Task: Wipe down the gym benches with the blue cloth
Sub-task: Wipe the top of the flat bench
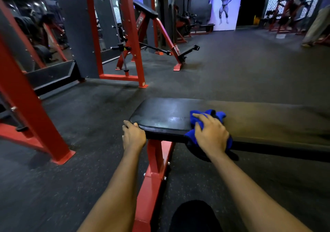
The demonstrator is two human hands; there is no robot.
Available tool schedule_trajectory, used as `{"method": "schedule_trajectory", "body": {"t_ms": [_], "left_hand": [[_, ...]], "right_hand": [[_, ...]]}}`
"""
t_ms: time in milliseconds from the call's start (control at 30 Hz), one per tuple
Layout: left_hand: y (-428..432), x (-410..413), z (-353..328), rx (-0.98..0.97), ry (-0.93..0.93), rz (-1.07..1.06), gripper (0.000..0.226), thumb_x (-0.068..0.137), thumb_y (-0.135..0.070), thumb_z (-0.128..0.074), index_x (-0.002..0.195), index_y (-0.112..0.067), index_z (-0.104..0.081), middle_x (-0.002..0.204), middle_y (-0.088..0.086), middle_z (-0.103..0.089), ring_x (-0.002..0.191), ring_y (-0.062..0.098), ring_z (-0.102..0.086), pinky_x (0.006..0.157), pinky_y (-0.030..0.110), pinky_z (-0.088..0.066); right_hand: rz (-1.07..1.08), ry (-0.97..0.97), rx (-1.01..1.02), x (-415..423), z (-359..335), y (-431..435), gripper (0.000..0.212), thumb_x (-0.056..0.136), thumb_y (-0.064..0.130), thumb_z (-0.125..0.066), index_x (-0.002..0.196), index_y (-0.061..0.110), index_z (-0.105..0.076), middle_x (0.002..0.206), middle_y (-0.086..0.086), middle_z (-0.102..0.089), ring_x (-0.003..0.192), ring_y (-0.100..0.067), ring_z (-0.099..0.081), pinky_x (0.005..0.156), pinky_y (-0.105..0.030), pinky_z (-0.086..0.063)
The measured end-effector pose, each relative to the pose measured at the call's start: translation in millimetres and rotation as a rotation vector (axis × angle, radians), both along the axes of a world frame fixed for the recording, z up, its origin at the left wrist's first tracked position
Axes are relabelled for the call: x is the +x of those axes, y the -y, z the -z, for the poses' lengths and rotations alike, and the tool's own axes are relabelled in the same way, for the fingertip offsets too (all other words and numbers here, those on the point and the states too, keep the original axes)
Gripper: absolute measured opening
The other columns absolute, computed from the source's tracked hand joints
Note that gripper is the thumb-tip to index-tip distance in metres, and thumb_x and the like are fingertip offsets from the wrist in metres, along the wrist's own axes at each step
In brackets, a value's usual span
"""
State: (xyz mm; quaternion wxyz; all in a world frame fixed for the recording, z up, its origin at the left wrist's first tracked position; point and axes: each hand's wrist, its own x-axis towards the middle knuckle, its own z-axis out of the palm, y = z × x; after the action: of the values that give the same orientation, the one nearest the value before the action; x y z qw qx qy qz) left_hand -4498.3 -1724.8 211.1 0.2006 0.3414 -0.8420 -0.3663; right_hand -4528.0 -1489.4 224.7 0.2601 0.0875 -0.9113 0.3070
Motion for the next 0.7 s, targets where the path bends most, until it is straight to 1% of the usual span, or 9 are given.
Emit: {"method": "schedule_trajectory", "body": {"t_ms": [67,133,233,300,367,467,533,633,700], "left_hand": [[-0.6,-1.3,-1.0,-0.037,0.060,0.002,0.055,0.105,-0.024,-0.026,0.151,0.005,-0.016,0.153,0.026,-0.027,0.135,0.045,-0.035,0.111,0.050,-0.029],[-2.5,-4.9,-2.0,-0.138,0.072,-0.015,0.051,0.104,-0.023,-0.029,0.148,0.003,-0.026,0.154,0.022,-0.028,0.139,0.040,-0.031,0.114,0.050,-0.025],[-14.3,-20.0,-5.9,-0.287,-0.134,0.033,0.042,0.099,-0.010,-0.039,0.139,0.000,-0.044,0.152,0.020,-0.035,0.142,0.035,-0.028,0.116,0.049,-0.022],[-28.5,-34.2,-21.9,-0.196,-0.313,0.164,0.042,0.095,-0.004,-0.044,0.138,-0.005,-0.049,0.145,0.020,-0.045,0.136,0.036,-0.039,0.114,0.048,-0.029],[-45.6,-42.0,-51.1,-0.072,-0.397,0.381,0.046,0.095,-0.003,-0.049,0.140,-0.012,-0.048,0.138,0.015,-0.054,0.128,0.031,-0.050,0.111,0.046,-0.037],[-79.9,-44.2,-109.2,0.047,-0.274,0.814,0.058,0.095,-0.003,-0.055,0.148,-0.013,-0.035,0.146,0.000,-0.044,0.136,0.010,-0.039,0.115,0.026,-0.028],[-96.9,-48.1,-149.5,0.146,-0.146,0.947,0.050,0.097,-0.008,-0.053,0.144,-0.015,-0.040,0.141,-0.004,-0.050,0.130,0.005,-0.044,0.113,0.026,-0.032],[-107.1,-46.7,-204.5,0.208,-0.077,0.948,0.028,0.096,-0.017,-0.054,0.124,-0.013,-0.053,0.119,0.003,-0.065,0.114,0.018,-0.059,0.102,0.039,-0.045],[-106.0,-42.6,-242.6,0.095,-0.040,0.913,0.015,0.094,-0.025,-0.055,0.103,-0.013,-0.054,0.093,0.002,-0.066,0.088,0.019,-0.062,0.086,0.043,-0.049]], "right_hand": [[-0.091,0.078,-0.111,0.6,-2.9,4.9,0.031,0.090,0.033,-0.058,0.119,0.043,-0.066,0.122,0.013,-0.067,0.110,-0.023,-0.061,0.087,-0.034,-0.048],[-0.231,0.134,-0.371,-6.9,-13.2,8.1,0.030,0.089,0.033,-0.058,0.117,0.041,-0.068,0.118,0.014,-0.069,0.110,-0.018,-0.063,0.095,-0.032,-0.049],[-0.464,0.103,-0.756,-24.1,-22.6,3.9,0.032,0.084,0.023,-0.058,0.113,0.029,-0.069,0.113,0.015,-0.070,0.110,-0.005,-0.063,0.099,-0.023,-0.046],[-0.512,0.150,-0.898,-29.5,-33.2,-2.6,0.031,0.083,0.022,-0.060,0.113,0.025,-0.063,0.115,0.011,-0.067,0.108,-0.006,-0.062,0.096,-0.022,-0.046],[-0.522,0.270,-1.047,-31.9,-48.9,-10.1,0.032,0.079,0.026,-0.063,0.108,0.022,-0.053,0.108,0.004,-0.062,0.093,-0.008,-0.061,0.084,-0.020,-0.048],[-0.579,0.491,-1.123,-25.3,-83.9,-26.5,0.030,0.085,0.023,-0.066,0.097,0.018,-0.039,0.081,-0.001,-0.050,0.064,-0.006,-0.050,0.058,-0.017,-0.044],[-0.609,0.629,-1.121,-20.3,-117.0,-36.6,0.019,0.094,0.019,-0.058,0.095,0.017,-0.039,0.074,-0.003,-0.045,0.057,-0.008,-0.045,0.051,-0.019,-0.040],[-0.648,0.745,-1.123,-11.3,-169.5,-49.0,0.015,0.094,0.023,-0.057,0.097,0.013,-0.046,0.080,-0.008,-0.048,0.066,-0.012,-0.048,0.060,-0.024,-0.041],[-0.644,0.815,-1.091,-5.8,-210.8,-57.2,0.015,0.094,0.025,-0.059,0.092,0.014,-0.050,0.084,-0.007,-0.053,0.075,-0.013,-0.053,0.070,-0.026,-0.043]]}}
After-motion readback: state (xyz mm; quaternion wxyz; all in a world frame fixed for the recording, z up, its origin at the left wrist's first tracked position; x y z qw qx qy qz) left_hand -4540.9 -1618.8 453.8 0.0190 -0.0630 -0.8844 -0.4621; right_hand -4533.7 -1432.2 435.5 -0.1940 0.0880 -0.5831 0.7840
